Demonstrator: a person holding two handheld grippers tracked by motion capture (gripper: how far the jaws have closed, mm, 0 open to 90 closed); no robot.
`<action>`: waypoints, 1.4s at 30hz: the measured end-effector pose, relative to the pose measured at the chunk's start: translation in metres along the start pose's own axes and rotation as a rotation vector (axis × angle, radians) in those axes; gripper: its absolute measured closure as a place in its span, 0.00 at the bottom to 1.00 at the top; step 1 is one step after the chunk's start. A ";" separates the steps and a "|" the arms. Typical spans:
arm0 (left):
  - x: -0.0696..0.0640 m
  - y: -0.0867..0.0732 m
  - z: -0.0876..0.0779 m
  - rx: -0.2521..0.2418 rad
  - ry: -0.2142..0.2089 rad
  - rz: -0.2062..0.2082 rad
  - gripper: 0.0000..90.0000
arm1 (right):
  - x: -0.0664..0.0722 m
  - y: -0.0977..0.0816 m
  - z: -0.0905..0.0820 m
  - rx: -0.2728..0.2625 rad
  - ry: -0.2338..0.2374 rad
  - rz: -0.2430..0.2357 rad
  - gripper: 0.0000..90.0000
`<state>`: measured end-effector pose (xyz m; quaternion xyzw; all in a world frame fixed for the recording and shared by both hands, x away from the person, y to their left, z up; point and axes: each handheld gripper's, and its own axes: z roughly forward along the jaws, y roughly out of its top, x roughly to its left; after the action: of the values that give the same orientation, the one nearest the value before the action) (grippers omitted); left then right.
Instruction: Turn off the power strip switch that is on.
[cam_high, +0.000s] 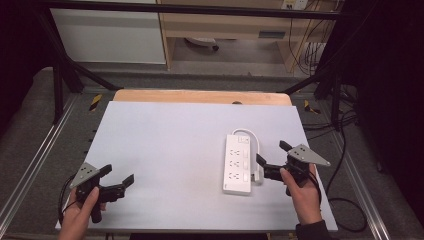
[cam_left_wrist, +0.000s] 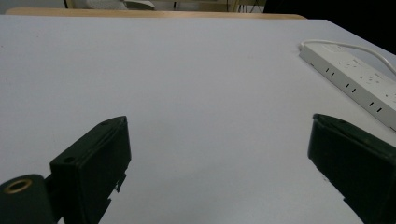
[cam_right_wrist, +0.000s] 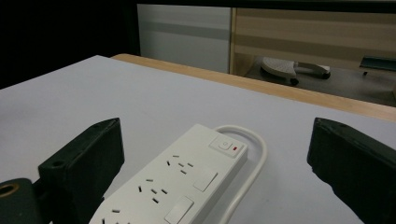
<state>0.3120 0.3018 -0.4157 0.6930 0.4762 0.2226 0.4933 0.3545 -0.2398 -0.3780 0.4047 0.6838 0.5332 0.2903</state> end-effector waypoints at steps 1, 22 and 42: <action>0.000 0.000 0.000 0.000 0.000 0.000 0.07 | -0.001 0.000 -0.002 0.000 -0.001 -0.003 0.05; 0.000 0.000 0.000 -0.003 0.002 0.000 0.07 | -0.024 -0.007 -0.028 -0.023 -0.050 -0.005 0.05; -0.001 0.000 0.000 -0.006 0.001 0.004 0.07 | -0.057 -0.039 -0.027 0.024 -0.088 0.073 0.06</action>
<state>0.3117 0.3013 -0.4154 0.6925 0.4742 0.2254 0.4947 0.3516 -0.3067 -0.4109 0.4558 0.6617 0.5167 0.2957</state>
